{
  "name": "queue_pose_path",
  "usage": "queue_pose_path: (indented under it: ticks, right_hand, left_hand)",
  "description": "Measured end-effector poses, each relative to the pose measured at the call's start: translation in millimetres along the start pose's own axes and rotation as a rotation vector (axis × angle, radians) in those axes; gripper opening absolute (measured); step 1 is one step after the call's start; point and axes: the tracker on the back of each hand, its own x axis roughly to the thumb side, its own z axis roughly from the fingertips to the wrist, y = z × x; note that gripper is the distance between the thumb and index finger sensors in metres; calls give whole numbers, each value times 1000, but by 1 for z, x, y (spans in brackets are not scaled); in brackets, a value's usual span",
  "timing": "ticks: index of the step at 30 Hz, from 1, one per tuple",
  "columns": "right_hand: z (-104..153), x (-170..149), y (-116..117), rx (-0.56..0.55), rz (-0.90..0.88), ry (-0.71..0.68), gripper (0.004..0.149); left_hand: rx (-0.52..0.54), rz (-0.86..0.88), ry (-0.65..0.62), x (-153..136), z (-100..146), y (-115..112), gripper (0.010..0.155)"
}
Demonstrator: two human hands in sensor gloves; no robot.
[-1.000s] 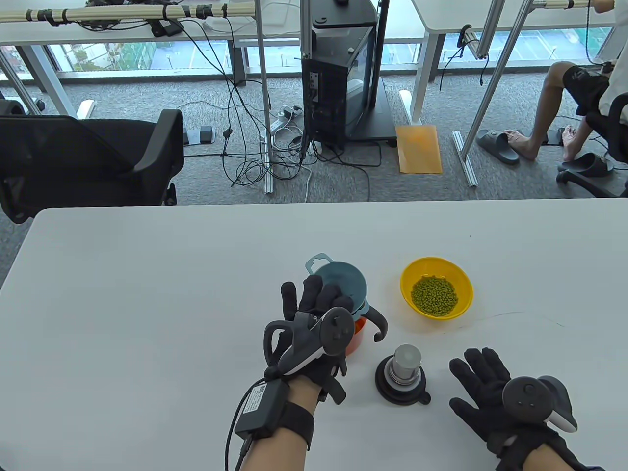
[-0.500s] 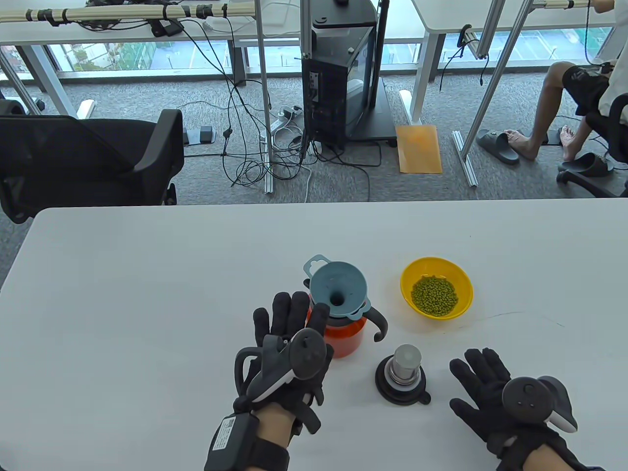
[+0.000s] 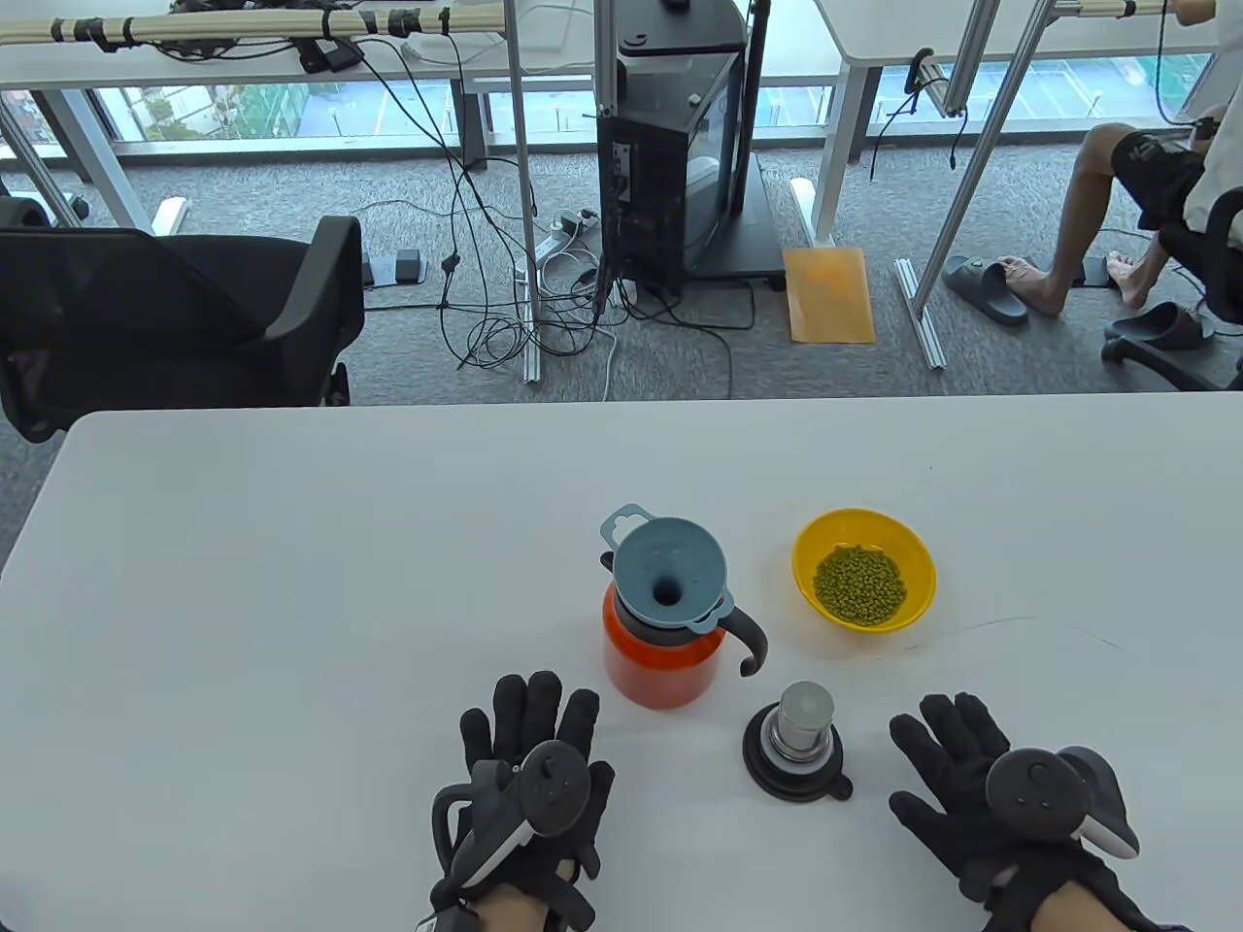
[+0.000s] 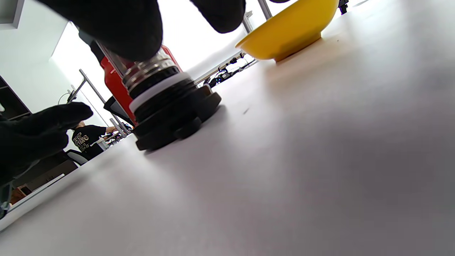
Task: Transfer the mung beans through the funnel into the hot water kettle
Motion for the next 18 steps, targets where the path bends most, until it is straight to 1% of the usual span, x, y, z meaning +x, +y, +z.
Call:
queue_pose_path:
  ticks: [3, 5, 11, 12, 15, 18]
  right_hand:
    - [0, 0, 0, -1, 0, 9, 80]
    - [0, -1, -1, -6, 2, 21, 79]
    - [-5, -3, -14, -30, -58, 92, 77]
    - [-6, -4, -16, -33, -71, 104, 76]
    - [-17, -5, -25, -49, -100, 149, 75]
    - [-36, -10, -36, -51, -99, 205, 76]
  left_hand:
    - [1, -47, 1, 1, -1, -2, 75]
    - [3, -45, -2, 1, -1, -4, 75]
    - [-22, -54, -4, 2, -4, -7, 74]
    - [-19, -54, -5, 2, -4, -7, 72]
    - [-13, -61, -10, 3, -5, -7, 73]
    - [-16, -68, -12, 4, -4, -7, 72]
